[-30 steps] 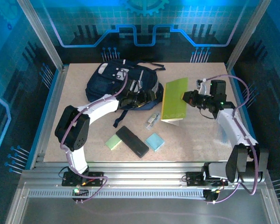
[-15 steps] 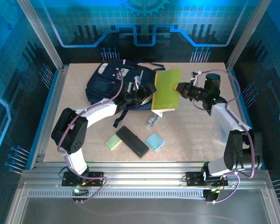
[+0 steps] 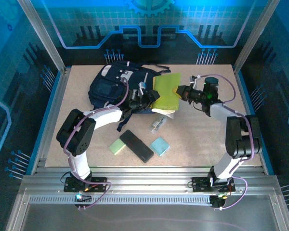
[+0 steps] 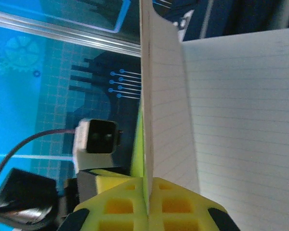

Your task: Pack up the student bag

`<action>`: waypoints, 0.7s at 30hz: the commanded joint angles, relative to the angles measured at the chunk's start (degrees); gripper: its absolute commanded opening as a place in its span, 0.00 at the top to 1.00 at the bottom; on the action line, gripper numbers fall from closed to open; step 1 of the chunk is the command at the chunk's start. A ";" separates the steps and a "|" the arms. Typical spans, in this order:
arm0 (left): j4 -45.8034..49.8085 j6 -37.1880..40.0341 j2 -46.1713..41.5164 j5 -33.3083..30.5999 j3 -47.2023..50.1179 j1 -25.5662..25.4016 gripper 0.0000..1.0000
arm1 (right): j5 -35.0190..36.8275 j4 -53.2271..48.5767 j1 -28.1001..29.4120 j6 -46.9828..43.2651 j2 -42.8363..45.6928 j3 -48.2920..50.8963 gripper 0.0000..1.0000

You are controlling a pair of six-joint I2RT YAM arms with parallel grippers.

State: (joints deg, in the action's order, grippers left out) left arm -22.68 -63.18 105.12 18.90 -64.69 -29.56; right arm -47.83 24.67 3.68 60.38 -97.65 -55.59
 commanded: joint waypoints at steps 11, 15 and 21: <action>-7.47 1.44 -3.62 0.99 1.85 -0.11 0.51 | 2.84 -18.20 1.15 -11.75 -1.01 -8.08 1.00; -6.94 1.97 -3.00 1.05 0.64 -0.14 0.34 | 1.87 -18.60 0.70 -11.94 -0.51 -8.09 1.00; -8.10 1.79 -1.47 1.45 -1.37 -0.09 0.62 | 2.48 -18.25 0.69 -12.29 -1.40 -6.20 1.00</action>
State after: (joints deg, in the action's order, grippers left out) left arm -26.65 -62.63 104.29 19.18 -62.67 -29.41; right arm -44.86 7.90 4.08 49.87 -99.59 -62.59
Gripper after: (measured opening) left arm 0.490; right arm 0.041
